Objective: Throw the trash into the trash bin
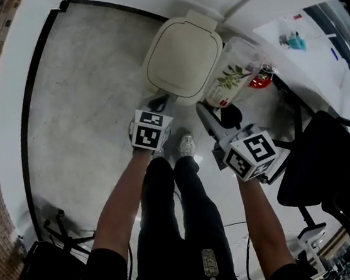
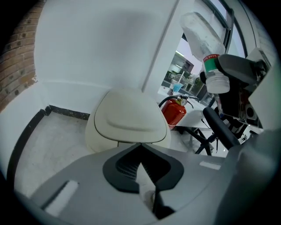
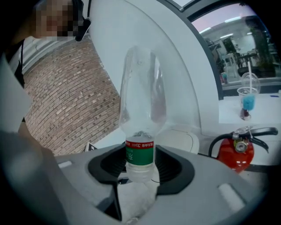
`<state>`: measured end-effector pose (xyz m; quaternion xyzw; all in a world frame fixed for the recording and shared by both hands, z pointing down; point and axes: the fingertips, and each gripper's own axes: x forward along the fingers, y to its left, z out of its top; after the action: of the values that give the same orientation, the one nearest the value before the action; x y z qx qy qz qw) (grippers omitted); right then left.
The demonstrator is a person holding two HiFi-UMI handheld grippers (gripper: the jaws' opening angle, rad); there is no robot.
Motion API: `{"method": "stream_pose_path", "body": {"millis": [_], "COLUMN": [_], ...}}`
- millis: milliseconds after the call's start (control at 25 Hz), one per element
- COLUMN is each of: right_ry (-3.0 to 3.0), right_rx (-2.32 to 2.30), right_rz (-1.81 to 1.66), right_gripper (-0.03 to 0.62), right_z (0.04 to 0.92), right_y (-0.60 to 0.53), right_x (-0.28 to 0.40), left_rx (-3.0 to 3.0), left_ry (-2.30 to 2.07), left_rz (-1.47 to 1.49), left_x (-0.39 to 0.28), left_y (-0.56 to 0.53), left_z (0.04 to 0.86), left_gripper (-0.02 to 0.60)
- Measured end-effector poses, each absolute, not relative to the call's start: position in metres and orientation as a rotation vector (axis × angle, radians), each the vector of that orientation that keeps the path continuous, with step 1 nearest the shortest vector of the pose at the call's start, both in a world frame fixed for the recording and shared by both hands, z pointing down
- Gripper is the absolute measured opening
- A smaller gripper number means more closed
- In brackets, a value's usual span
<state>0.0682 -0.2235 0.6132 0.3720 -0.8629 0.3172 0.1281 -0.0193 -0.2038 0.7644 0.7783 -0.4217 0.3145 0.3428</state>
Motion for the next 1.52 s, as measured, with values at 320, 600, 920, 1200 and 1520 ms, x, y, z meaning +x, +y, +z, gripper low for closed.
{"method": "stream_pose_path", "body": {"millis": [320,600,920,1200,1520], "right_ry": [-2.495,-2.5,-2.406,-2.31,-2.214], "right_rx": [1.086,1.078,1.025,0.991,0.993], "right_rz": [0.946,0.895,0.938,0.958,0.979], "right_gripper": [0.202,0.202,0.202,0.202,0.202], "right_z": [0.621,0.613,0.643,0.684,0.722], "right_y": [-0.223,-0.221,-0.229,-0.255,-0.267], "right_x": [0.07,0.072,0.061,0.041,0.027], "left_rx": [2.004,2.015,2.072,2.115,2.148], "left_ry": [-1.07,-1.083,-1.086,-1.074,-1.025], "left_rz": [0.757,0.721,0.714,0.69,0.707], "left_x": [-0.023,-0.023,-0.019,-0.028,-0.035], "left_y": [-0.203,-0.207,-0.219,-0.231,-0.231], "left_z": [0.769,0.764,0.738,0.715,0.702], "left_gripper": [0.0,0.002,0.002,0.002,0.002]}}
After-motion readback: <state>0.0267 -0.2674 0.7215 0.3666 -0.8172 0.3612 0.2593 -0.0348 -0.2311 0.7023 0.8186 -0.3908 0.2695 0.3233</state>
